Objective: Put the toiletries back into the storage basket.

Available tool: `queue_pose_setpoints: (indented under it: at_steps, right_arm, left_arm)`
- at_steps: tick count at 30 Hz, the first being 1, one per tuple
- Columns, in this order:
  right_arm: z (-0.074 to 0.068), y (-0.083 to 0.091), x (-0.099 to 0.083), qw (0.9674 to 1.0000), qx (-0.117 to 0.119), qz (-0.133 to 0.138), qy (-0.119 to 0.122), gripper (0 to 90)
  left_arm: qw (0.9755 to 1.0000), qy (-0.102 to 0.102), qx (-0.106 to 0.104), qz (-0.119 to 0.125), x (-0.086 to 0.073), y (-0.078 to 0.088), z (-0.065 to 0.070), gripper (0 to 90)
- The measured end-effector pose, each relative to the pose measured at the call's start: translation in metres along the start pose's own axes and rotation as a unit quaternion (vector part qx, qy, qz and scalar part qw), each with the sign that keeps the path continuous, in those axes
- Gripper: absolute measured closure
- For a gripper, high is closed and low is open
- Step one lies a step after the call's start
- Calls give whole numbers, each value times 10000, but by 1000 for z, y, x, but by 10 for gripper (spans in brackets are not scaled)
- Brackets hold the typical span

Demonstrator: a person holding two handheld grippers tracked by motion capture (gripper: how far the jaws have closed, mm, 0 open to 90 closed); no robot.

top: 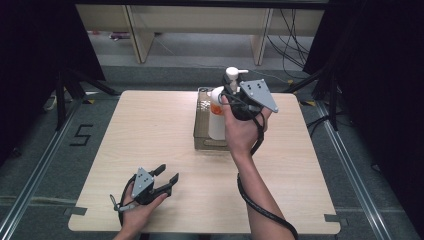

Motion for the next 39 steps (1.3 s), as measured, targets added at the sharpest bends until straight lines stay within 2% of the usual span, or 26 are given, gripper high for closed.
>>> queue_pose_setpoints:
  at_steps: [1,7,12,15,17,18,20,22,23,28,29,30,39]
  right_arm:
    - [0,0,-2,10000,-12,-74,-12,603]
    - [0,-4,-5,10000,1,-68,-11,603]
    - [-1,-6,-10,9998,-29,-180,-107,603]
    - [1,-8,-12,9998,-64,-175,1,603]
    - [0,-9,-13,9998,-74,-185,-35,603]
    - [0,-10,-14,9997,-72,-208,-65,603]
    - [2,-12,-16,9998,-83,-207,-11,603]
    - [1,-12,-17,9996,-86,-248,-68,603]
    - [3,-12,-17,9997,-95,-235,-1,603]
    - [6,-15,-21,9995,-155,-281,-23,603]
    - [6,-16,-22,9995,-164,-278,-29,603]
    - [7,-16,-24,9992,-165,-360,7,603]
    - [9,-20,-29,9991,-205,-376,-19,603]
  left_arm:
    - [10000,0,-1,0,0,0,0,391]
    - [10000,6,-4,11,0,0,0,391]
    - [10000,-4,-3,7,0,0,0,391]
    - [10000,-3,-7,5,0,0,-1,391]
    - [10000,-3,-11,10,0,0,-1,391]
    - [9999,-58,-80,107,2,-2,-1,390]
    - [9999,-37,-102,134,2,-2,0,391]
    - [9998,-31,-101,139,2,-2,0,390]
    - [9999,-23,-99,133,2,-2,0,391]
    - [10000,-9,-61,68,1,-1,0,391]
    - [9999,-29,-112,122,2,-2,0,391]
    - [9999,-28,-106,118,2,-2,0,390]
    - [9999,-29,-104,113,2,-2,0,390]
Point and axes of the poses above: each handheld gripper's, and its own axes: y roughly backward along the jaws, x roughly out of its top, z roughly to its right, the point moved 10 cm from there along -y, roughly forward along the jaws, and after that the axes turned 9 degrees about z, right-handed, at the moved point
